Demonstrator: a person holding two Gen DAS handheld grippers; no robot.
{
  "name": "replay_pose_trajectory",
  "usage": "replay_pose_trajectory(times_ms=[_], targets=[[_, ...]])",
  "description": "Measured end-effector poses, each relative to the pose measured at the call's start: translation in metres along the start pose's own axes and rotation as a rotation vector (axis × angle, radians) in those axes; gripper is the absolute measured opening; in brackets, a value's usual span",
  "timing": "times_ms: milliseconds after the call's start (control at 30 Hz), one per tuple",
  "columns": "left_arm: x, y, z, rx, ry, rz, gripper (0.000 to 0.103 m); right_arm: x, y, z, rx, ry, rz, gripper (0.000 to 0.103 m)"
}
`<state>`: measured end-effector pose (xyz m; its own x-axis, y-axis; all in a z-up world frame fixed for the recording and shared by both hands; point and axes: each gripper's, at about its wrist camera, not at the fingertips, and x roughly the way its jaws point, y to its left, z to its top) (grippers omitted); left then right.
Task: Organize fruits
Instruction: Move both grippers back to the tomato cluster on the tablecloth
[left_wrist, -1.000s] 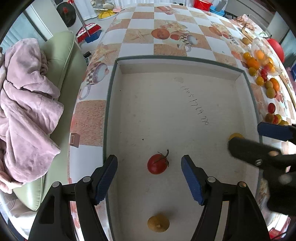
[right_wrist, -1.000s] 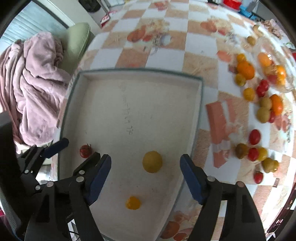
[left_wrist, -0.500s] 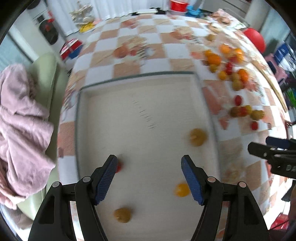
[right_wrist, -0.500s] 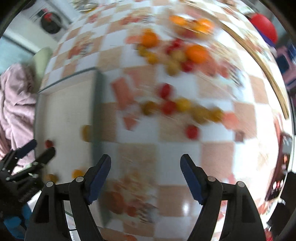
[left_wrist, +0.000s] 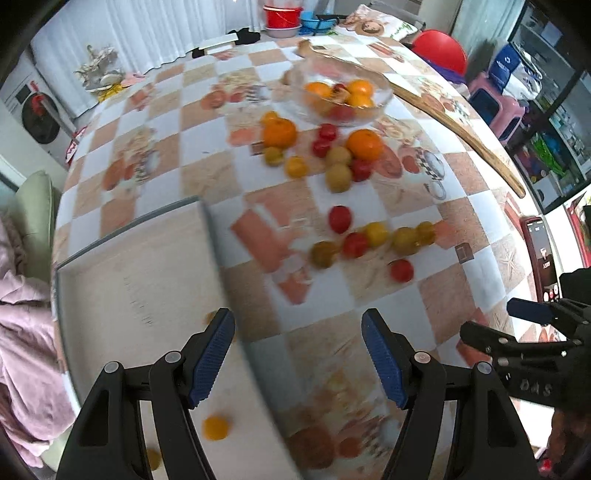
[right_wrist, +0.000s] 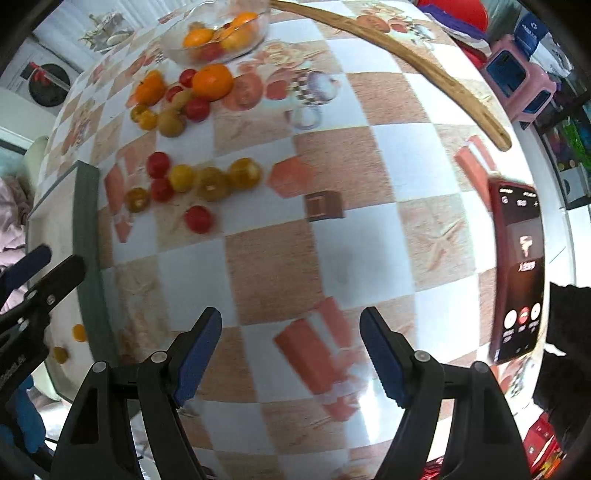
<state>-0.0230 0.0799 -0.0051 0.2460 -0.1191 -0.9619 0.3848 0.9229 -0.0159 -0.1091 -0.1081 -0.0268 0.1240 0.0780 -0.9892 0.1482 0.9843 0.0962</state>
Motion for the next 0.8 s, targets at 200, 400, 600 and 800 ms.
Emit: replay_pose_trajectory(times_ms=[200,400,600,800], targets=[[0.027,-0.010,-0.001,-0.034,0.023,0.060,0.073,0.002,-0.010,0.009,-0.111,-0.036,-0.013,0.080],[0.043,-0.006,-0.004,-0.061,0.016,0.114,0.073,0.013,0.004,0.022,-0.264,-0.070,-0.029,0.080],[0.047,-0.004,0.005,-0.028,-0.021,0.155,0.073,0.026,0.013,0.034,-0.327,-0.108,-0.041,0.080],[0.058,-0.007,0.019,-0.029,-0.008,0.126,0.073,0.035,0.019,0.052,-0.345,-0.144,-0.046,0.075]])
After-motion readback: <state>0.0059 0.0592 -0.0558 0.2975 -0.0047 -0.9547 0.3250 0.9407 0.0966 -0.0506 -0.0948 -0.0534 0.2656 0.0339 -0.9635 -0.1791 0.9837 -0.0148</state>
